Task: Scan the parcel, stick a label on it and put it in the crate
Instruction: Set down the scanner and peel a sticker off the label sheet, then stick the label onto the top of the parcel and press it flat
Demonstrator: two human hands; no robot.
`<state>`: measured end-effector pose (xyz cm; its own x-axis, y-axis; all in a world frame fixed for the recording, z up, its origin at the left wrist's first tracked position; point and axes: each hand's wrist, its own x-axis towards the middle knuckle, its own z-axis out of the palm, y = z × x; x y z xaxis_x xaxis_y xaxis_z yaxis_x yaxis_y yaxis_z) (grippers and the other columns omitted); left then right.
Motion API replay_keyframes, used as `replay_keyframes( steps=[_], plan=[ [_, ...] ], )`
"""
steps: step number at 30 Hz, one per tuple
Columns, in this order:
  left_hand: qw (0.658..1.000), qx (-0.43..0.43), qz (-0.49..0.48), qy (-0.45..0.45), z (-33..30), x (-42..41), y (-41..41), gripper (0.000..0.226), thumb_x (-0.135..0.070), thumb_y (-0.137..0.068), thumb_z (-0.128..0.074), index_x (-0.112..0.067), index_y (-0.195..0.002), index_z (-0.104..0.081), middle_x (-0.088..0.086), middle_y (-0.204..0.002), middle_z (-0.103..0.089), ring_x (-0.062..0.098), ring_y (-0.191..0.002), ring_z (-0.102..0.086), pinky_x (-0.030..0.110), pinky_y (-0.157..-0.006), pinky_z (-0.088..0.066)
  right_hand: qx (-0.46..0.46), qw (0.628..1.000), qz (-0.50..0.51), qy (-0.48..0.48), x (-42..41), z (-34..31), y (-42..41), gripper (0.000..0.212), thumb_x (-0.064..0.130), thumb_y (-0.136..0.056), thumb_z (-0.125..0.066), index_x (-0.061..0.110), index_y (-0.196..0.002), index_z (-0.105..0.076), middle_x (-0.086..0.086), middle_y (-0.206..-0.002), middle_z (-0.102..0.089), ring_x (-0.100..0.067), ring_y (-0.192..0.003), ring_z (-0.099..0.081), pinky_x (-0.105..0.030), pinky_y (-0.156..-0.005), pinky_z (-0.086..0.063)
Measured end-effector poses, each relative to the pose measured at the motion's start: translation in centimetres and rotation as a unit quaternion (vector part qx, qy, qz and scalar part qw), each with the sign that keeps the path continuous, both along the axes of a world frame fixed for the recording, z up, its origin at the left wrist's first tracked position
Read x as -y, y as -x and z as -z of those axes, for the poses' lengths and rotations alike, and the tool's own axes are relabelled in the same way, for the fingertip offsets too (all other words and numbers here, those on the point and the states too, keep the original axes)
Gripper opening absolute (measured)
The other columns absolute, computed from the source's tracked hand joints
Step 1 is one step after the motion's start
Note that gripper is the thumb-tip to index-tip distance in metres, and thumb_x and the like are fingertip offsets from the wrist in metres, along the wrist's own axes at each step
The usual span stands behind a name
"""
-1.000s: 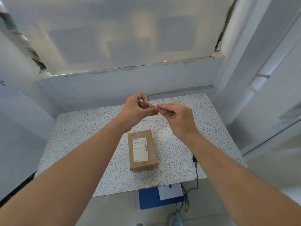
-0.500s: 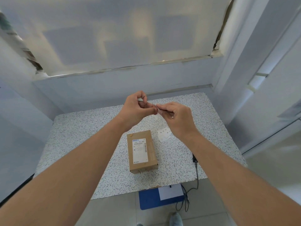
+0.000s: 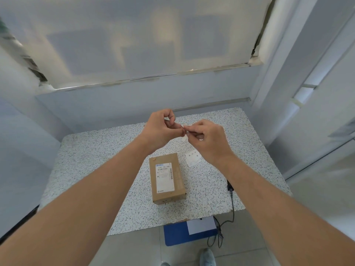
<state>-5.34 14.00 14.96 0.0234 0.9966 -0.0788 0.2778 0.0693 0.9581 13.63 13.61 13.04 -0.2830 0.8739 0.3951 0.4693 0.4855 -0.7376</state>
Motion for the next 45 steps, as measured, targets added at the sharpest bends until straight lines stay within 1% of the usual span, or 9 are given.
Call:
replay_keyframes(
  steps=[8,14,20,26,30,33,38,41,45],
  plan=[
    [1.000,-0.009,-0.004,0.002,0.5,-0.3,-0.2,0.039,0.000,-0.073,-0.085,-0.010,-0.084,-0.049,0.016,-0.077,-0.078,0.043,-0.088,-0.076,0.073,-0.083,-0.052,-0.014,0.998,0.041,0.035,-0.5,1.3,0.2,0.022,0.006,-0.093,-0.074,0.011,-0.113,-0.080,-0.007,-0.090,-0.071,-0.019,-0.074,-0.067,-0.032,-0.070,-0.059],
    [0.998,-0.036,-0.050,0.028,2.1,-0.5,-0.3,0.034,-0.004,-0.075,-0.082,-0.010,-0.086,-0.051,0.019,-0.083,-0.078,0.050,-0.089,-0.071,0.065,-0.081,-0.056,-0.019,0.991,0.098,0.088,-0.8,2.3,0.8,0.023,0.008,-0.096,-0.066,0.014,-0.116,-0.077,0.002,-0.095,-0.075,-0.004,-0.076,-0.066,-0.017,-0.073,-0.055],
    [0.989,-0.052,-0.123,0.070,5.2,-0.6,-0.4,0.019,-0.006,-0.079,-0.081,-0.006,-0.087,-0.063,0.022,-0.085,-0.076,0.024,-0.070,-0.071,0.035,-0.064,-0.055,-0.077,0.970,0.131,0.188,-1.0,4.3,1.8,0.017,0.010,-0.097,-0.065,0.021,-0.109,-0.071,0.008,-0.087,-0.072,-0.009,-0.077,-0.072,-0.021,-0.070,-0.059],
    [0.979,0.030,-0.164,0.120,8.3,-0.9,-1.1,0.014,-0.008,-0.082,-0.076,-0.004,-0.092,-0.066,0.016,-0.079,-0.075,0.019,-0.066,-0.070,0.047,-0.083,-0.064,-0.091,0.961,0.120,0.230,-1.5,7.1,2.6,0.018,0.010,-0.097,-0.068,0.023,-0.109,-0.072,0.010,-0.090,-0.073,-0.001,-0.082,-0.070,-0.005,-0.069,-0.051],
    [0.969,0.083,-0.178,0.150,10.2,-0.9,-1.4,0.020,-0.013,-0.085,-0.082,-0.002,-0.095,-0.068,0.016,-0.085,-0.079,0.022,-0.073,-0.072,0.040,-0.083,-0.064,-0.094,0.960,0.099,0.246,-1.9,8.9,2.7,0.022,0.010,-0.099,-0.067,0.022,-0.116,-0.074,0.013,-0.096,-0.073,0.001,-0.090,-0.069,-0.012,-0.081,-0.054],
    [0.965,0.103,-0.189,0.152,11.6,-0.7,-1.3,0.018,-0.005,-0.085,-0.082,0.000,-0.098,-0.070,0.017,-0.085,-0.072,0.026,-0.076,-0.071,0.039,-0.084,-0.064,-0.110,0.954,0.087,0.264,-2.2,10.3,2.6,0.024,0.010,-0.100,-0.065,0.025,-0.117,-0.073,0.011,-0.096,-0.072,-0.001,-0.090,-0.068,-0.013,-0.080,-0.055],
    [0.961,0.065,-0.225,0.147,14.1,-0.2,-0.6,0.009,-0.002,-0.086,-0.079,-0.005,-0.090,-0.071,0.018,-0.083,-0.070,0.025,-0.075,-0.069,0.040,-0.081,-0.063,-0.106,0.950,0.096,0.279,-2.0,12.4,3.0,0.024,0.008,-0.101,-0.061,0.027,-0.112,-0.068,0.004,-0.087,-0.069,0.003,-0.073,-0.062,-0.009,-0.064,-0.050],
    [0.953,0.024,-0.259,0.156,15.4,0.2,0.5,0.010,-0.004,-0.084,-0.077,-0.011,-0.084,-0.071,0.014,-0.080,-0.072,0.023,-0.070,-0.067,0.044,-0.075,-0.061,-0.102,0.949,0.114,0.277,-1.7,13.3,4.2,0.023,0.006,-0.101,-0.059,0.026,-0.108,-0.067,0.006,-0.089,-0.069,0.001,-0.078,-0.063,-0.007,-0.065,-0.049],
    [0.940,-0.048,-0.294,0.166,17.2,0.5,2.7,0.013,-0.007,-0.083,-0.074,-0.018,-0.079,-0.071,0.003,-0.072,-0.071,0.017,-0.060,-0.064,0.029,-0.055,-0.053,-0.095,0.942,0.149,0.285,-1.4,14.6,6.2,0.023,0.006,-0.102,-0.057,0.024,-0.109,-0.068,0.009,-0.099,-0.069,-0.001,-0.088,-0.066,-0.011,-0.072,-0.050]
  ],
)
